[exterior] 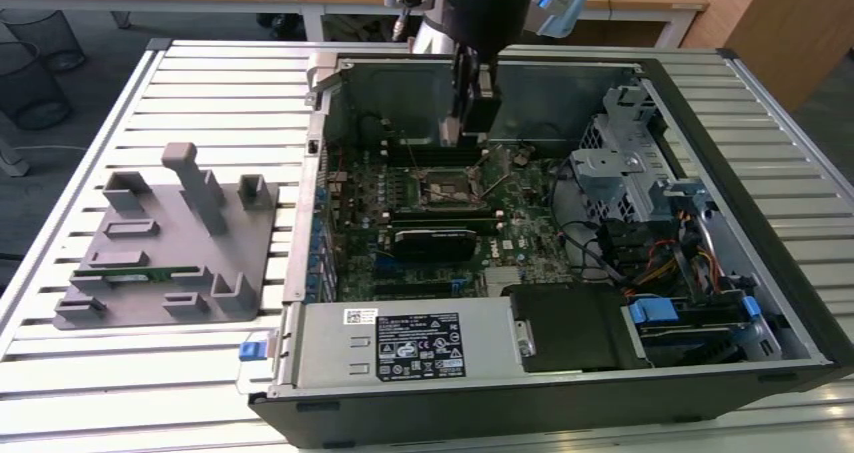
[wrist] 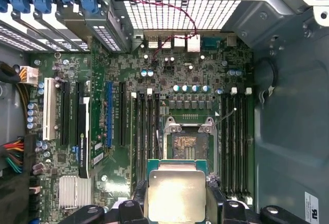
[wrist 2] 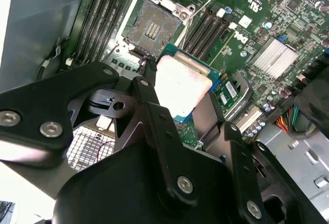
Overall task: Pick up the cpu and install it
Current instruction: 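Place the cpu into insertion slot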
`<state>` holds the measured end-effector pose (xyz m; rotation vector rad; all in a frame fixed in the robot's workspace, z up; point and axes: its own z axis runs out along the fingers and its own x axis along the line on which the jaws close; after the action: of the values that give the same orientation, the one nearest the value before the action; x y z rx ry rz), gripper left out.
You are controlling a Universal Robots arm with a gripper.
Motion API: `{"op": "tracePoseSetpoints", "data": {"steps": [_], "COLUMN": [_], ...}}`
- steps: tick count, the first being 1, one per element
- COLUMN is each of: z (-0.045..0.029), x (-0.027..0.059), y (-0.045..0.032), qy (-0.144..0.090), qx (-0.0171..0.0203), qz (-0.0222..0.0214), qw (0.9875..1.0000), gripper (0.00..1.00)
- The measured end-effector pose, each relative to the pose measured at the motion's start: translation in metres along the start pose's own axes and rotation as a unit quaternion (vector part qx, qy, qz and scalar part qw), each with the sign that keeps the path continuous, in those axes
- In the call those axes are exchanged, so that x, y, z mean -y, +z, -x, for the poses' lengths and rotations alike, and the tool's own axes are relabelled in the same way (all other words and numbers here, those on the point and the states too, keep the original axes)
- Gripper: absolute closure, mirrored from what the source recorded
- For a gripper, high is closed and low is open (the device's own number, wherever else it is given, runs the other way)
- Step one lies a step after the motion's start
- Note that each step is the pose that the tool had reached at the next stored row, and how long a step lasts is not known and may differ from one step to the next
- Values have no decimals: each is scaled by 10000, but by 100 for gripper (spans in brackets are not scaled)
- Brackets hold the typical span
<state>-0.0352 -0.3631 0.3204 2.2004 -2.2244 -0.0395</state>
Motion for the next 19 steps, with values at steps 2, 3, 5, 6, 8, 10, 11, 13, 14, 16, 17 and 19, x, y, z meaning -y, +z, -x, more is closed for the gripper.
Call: {"op": "tracePoseSetpoints", "data": {"steps": [2,3,5,6,8,10,11,13,14,16,17,19], "z": [0,0,0,0,0,3,7,14,16,19,20,20], "x": [1,1,2,2,3,3,3,5,5,6,6,6], "y": [26,44,77,90,114,141,156,184,194,212,218,231], "qy": [0,0,-3,-21,-168,-328,-357,-362,-362,-362,-362,-363], "qx": [0,0,0,-1,-5,-9,-10,-10,-10,-10,-10,-10], "qz": [0,0,0,1,2,3,3,3,3,3,3,3], "qw": [10000,10000,10000,10000,9999,9995,9994,9993,9993,9993,9993,9993], "gripper": [47,47,47,47,47,47,47,47,47,47,47,47]}}
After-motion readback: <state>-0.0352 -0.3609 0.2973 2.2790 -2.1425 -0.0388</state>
